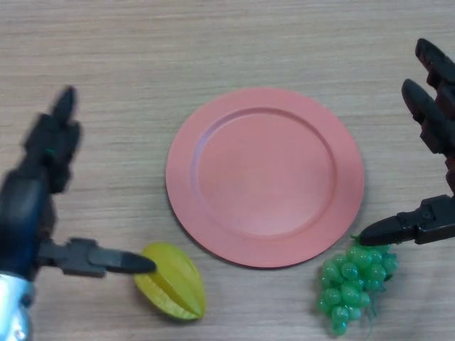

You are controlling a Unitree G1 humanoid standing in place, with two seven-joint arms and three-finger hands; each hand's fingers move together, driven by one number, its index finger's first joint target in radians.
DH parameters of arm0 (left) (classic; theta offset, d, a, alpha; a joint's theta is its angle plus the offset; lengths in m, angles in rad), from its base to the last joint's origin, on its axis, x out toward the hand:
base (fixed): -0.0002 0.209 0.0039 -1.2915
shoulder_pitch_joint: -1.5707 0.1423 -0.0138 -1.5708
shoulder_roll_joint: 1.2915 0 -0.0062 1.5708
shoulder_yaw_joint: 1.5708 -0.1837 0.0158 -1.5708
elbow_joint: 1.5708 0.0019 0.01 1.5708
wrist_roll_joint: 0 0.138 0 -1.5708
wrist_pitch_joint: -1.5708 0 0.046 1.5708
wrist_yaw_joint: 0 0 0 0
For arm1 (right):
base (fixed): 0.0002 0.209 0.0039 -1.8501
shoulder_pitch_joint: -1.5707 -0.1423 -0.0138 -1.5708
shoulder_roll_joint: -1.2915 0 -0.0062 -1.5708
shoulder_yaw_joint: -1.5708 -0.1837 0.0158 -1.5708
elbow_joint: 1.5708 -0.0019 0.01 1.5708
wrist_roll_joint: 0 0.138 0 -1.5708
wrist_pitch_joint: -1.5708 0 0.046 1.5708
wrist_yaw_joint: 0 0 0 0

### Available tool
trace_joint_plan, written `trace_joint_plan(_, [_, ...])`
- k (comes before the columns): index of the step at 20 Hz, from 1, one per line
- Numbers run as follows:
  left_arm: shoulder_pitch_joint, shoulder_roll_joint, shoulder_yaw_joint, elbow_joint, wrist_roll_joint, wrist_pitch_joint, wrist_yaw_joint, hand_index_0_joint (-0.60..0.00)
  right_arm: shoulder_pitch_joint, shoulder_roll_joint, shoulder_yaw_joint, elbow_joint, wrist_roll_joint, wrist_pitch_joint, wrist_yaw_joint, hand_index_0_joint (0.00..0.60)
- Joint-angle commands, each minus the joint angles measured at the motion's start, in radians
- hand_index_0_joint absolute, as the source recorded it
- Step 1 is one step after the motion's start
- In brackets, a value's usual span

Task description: Pick up the yellow starfruit and place it on the plate

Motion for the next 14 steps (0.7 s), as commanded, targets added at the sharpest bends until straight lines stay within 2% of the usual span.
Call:
trace_joint_plan(1, [0.028,-0.009,0.001,-0.067,0.031,-0.143,0.029,0.0,-0.034,-0.028,-0.034,-0.047,-0.028,-0.15,-0.025,0.0])
trace_joint_plan(2, [0.038,-0.012,-0.008,-0.073,0.031,-0.136,0.033,0.0,-0.036,-0.028,-0.035,-0.045,-0.025,-0.15,-0.025,0.0])
trace_joint_plan(3, [0.051,-0.023,-0.042,-0.079,0.033,-0.13,0.084,0.0,-0.037,-0.028,-0.031,-0.043,-0.028,-0.153,-0.026,0.0])
trace_joint_plan(4, [0.058,-0.025,-0.055,-0.083,0.042,-0.13,0.098,0.0,-0.039,-0.029,-0.03,-0.045,-0.03,-0.15,-0.026,0.0])
trace_joint_plan(6, [0.086,-0.028,-0.107,-0.078,0.101,-0.181,0.172,0.0,-0.041,-0.026,-0.024,-0.041,-0.031,-0.153,-0.021,0.0])
trace_joint_plan(7, [0.096,-0.029,-0.136,-0.068,0.147,-0.219,0.236,0.0,-0.033,-0.025,-0.02,-0.043,-0.034,-0.154,-0.013,0.0])
trace_joint_plan(8, [0.102,-0.029,-0.144,-0.066,0.163,-0.226,0.25,0.0,-0.032,-0.025,-0.019,-0.042,-0.036,-0.154,-0.01,0.0])
trace_joint_plan(11, [0.12,-0.029,-0.196,-0.009,0.261,-0.289,0.365,0.0,-0.038,-0.025,-0.022,-0.054,-0.031,-0.136,-0.012,0.0])
trace_joint_plan(14, [0.127,-0.026,-0.229,0.038,0.315,-0.319,0.43,0.0,-0.03,-0.023,-0.023,-0.059,-0.027,-0.14,-0.011,0.0])
